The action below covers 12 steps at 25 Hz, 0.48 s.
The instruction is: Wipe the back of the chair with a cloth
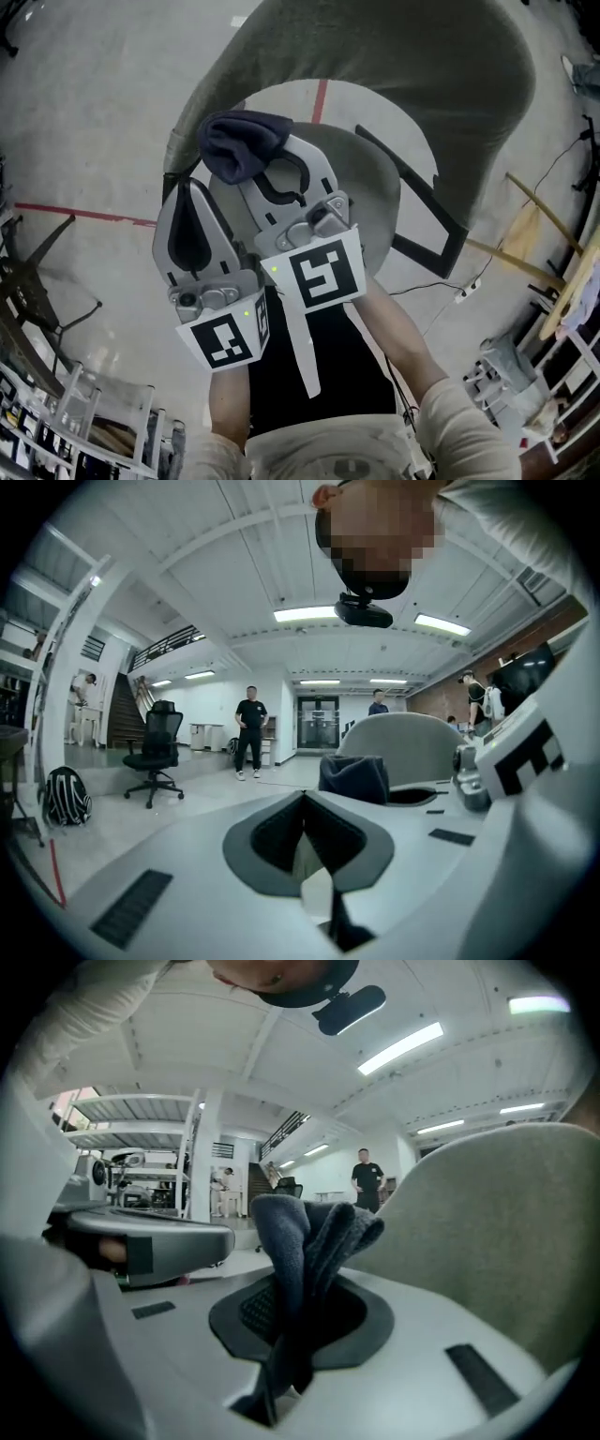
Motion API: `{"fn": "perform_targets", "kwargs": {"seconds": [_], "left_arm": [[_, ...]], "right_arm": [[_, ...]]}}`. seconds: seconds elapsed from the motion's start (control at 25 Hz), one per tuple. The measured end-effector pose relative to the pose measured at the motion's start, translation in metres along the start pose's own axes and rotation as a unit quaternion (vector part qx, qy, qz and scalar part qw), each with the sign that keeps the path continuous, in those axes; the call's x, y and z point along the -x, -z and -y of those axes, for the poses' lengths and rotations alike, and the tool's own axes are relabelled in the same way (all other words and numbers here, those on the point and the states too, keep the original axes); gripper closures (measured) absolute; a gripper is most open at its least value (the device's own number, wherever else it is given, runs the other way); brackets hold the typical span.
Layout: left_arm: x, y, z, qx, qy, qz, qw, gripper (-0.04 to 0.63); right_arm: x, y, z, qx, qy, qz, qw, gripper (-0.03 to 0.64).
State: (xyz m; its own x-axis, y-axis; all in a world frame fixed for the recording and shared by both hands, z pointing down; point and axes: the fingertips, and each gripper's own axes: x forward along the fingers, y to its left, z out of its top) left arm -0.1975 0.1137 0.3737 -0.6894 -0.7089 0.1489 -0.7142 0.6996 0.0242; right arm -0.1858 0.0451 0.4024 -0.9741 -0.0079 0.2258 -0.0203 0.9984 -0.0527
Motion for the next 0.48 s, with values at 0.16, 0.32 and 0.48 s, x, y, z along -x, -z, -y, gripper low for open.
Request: {"fn": "perform_targets", "kwargs": {"seconds": [0.16,0.32,0.48], "left_arm": [[0.008,0.017,-0.006,0.018,-0.03,-0.006,0.9994,0.58],[0.01,0.023,-0.015,0.014,-0.037,-0.003,0.9992,0.58],[0.011,0.028,-0.016,0.012,-0.034,-0.006,0.9993,0.58]], "right_arm": [[-0.014,0.021,-0.019,0.024,-0.054,-0.015,0.998,0.563],[-0.031,0.029,-0.029,0.036,-0.073,-0.009,0.997,0.563],[-0.039,0.031,-0.027,0.032,-0.065,-0.001,0.997,0.563]]}}
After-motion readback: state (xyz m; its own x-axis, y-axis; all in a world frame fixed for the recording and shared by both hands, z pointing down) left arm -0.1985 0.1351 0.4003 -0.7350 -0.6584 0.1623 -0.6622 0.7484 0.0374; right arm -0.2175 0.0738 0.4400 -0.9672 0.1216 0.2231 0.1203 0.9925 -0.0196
